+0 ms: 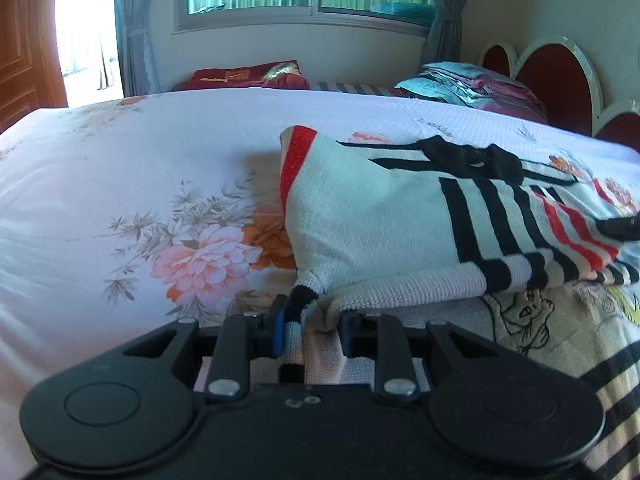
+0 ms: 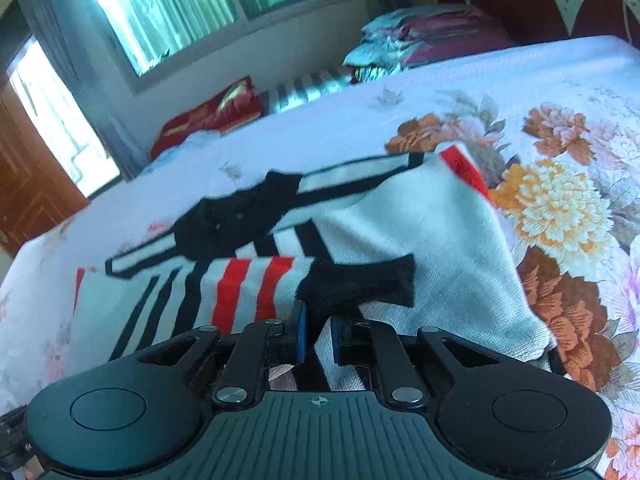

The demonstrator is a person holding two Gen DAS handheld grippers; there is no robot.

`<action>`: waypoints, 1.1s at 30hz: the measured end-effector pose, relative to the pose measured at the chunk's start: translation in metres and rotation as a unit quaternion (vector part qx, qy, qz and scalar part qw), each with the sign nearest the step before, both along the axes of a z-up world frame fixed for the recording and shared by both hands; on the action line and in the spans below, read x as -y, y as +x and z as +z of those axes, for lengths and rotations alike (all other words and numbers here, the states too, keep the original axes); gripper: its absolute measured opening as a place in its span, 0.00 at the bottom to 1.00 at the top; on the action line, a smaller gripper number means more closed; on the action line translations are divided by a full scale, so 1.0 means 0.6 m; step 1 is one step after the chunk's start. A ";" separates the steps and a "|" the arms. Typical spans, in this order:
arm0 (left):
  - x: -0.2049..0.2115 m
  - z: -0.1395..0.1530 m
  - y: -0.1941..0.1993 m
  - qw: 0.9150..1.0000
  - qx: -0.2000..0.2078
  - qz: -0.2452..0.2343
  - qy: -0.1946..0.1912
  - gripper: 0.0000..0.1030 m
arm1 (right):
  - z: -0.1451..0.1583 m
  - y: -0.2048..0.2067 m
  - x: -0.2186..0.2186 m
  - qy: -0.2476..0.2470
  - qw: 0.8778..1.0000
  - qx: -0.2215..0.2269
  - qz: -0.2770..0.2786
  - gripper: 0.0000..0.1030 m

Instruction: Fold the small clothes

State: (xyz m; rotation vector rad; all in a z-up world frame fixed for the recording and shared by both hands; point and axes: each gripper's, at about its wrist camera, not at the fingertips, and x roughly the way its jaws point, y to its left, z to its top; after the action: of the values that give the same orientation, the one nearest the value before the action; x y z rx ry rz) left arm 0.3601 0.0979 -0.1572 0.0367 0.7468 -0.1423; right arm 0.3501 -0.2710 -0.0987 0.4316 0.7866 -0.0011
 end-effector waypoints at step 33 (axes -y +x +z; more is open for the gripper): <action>-0.020 0.016 0.198 0.987 -0.054 0.064 -0.138 0.53 | -0.012 0.019 0.077 -0.002 1.000 -0.008 0.001 0.05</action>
State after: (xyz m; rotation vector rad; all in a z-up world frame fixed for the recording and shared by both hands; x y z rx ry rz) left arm 0.4787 0.1100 -0.1476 -0.2842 0.8300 -0.1252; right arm 0.3615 -0.3171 -0.1056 0.4286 0.8032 -0.0049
